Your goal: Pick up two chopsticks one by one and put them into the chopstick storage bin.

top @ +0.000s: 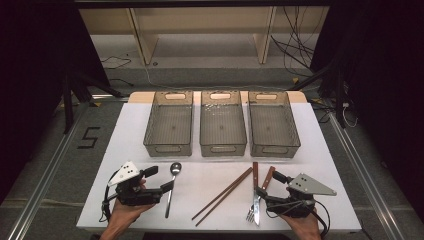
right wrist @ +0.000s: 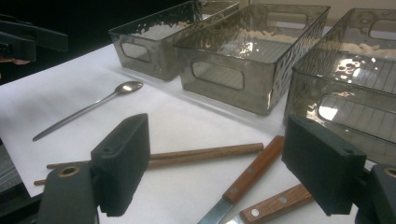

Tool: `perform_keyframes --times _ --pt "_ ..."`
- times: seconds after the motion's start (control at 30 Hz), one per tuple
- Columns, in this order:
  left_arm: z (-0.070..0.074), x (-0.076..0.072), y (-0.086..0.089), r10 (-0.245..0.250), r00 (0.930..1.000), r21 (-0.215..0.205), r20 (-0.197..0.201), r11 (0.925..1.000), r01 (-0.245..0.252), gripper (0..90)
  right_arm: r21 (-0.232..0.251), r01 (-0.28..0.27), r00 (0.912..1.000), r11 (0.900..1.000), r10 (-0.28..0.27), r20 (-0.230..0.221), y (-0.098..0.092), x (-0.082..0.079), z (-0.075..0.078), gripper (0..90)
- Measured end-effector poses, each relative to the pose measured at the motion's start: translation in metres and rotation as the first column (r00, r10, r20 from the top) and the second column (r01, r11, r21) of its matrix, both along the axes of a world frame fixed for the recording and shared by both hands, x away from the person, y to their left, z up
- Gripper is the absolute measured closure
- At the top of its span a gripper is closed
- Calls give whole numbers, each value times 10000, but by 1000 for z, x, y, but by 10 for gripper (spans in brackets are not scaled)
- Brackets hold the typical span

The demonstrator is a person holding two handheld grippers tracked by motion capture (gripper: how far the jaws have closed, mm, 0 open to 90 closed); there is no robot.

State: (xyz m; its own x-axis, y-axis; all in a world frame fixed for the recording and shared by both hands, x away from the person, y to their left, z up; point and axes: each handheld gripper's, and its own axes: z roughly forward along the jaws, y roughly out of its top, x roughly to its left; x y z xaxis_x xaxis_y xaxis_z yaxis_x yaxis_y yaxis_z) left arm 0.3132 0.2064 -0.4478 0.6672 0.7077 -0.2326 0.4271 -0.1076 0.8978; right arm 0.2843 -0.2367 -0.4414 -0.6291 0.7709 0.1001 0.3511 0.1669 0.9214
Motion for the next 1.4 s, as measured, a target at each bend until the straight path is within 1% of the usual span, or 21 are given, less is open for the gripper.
perform_keyframes --times 0.3,0.43,0.47,0.57,0.6,0.63,0.67,0.73,0.8,0.83,0.87,0.97,1.03,1.07,1.13,1.2,1.23,1.27,1.3,1.33,1.4 --pt "2 3 -8 -117 9987 315 -497 9994 133 165 -36 34 10000 10000 -34 -84 0 0 0 242" --pt "7 7 -25 -355 9929 1183 -1132 9918 489 170 -105 102 9997 9999 -104 -199 0 1 0 242" --pt "7 7 -25 -355 9929 1183 -1132 9918 489 171 -132 117 9997 9998 -120 -229 0 1 0 242" --pt "10 9 -42 -621 9857 1767 -1566 9802 898 179 -151 109 9996 9998 -112 -246 -1 2 0 242" --pt "11 10 -48 -708 9823 2057 -1735 9728 1064 180 -147 105 9996 9998 -108 -252 -1 2 0 242" --pt "11 10 -48 -708 9823 2057 -1735 9728 1064 181 -141 95 9996 9999 -99 -260 -1 2 0 242" --pt "13 12 -56 -671 9781 2356 -1968 9652 1136 187 -138 85 9996 9999 -89 -256 -1 2 0 242" --pt "13 13 -61 -713 9753 2462 -2089 9614 1230 190 -144 97 9995 9998 -101 -296 -1 2 0 242" --pt "15 14 -69 -719 9701 2762 -2320 9514 1366 197 -144 93 9995 9999 -97 -315 -1 2 0 242" --pt "15 15 -74 -747 9662 2988 -2468 9426 1492 202 -137 96 9994 9999 -100 -325 -1 2 0 242" --pt "14 17 -82 -765 9566 3276 -2813 9293 1707 203 -163 98 9994 9998 -103 -336 -1 2 0 242" --pt "15 18 -91 -775 9486 3556 -3068 9152 1898 218 -163 63 9994 9998 -68 -325 -2 2 0 242" --pt "15 19 -98 -836 9396 3747 -3319 9024 2126 228 -156 42 9993 9999 -48 -360 -2 2 0 243" --pt "15 19 -98 -836 9396 3747 -3319 9024 2126 229 -156 42 9993 9999 -48 -360 -2 2 0 243" --pt "15 21 -104 -863 9328 4000 -3499 8866 2321 247 -164 28 9993 9999 -34 -366 -1 2 0 243" --pt "13 23 -116 -832 9233 4368 -3750 8626 2551 274 -174 5 9993 9998 -12 -372 -1 2 0 243" --pt "13 23 -116 -832 9233 4368 -3750 8626 2551 286 -177 1 9993 9998 -7 -374 -1 2 0 243" --pt "11 25 -123 -750 9174 4666 -3908 8430 2676 298 -174 -1 9993 9998 -5 -374 -1 2 0 243" --pt "11 25 -123 -750 9174 4666 -3908 8430 2676 313 -172 -8 9993 9999 1 -377 -1 2 0 243" --pt "9 27 -129 -783 9112 4792 -4044 8305 2840 326 -171 -12 9993 9999 5 -376 -1 2 0 243" --pt "8 27 -131 -786 9079 4788 -4117 8291 2889 351 -210 -44 9992 9998 36 -407 -1 2 0 243"
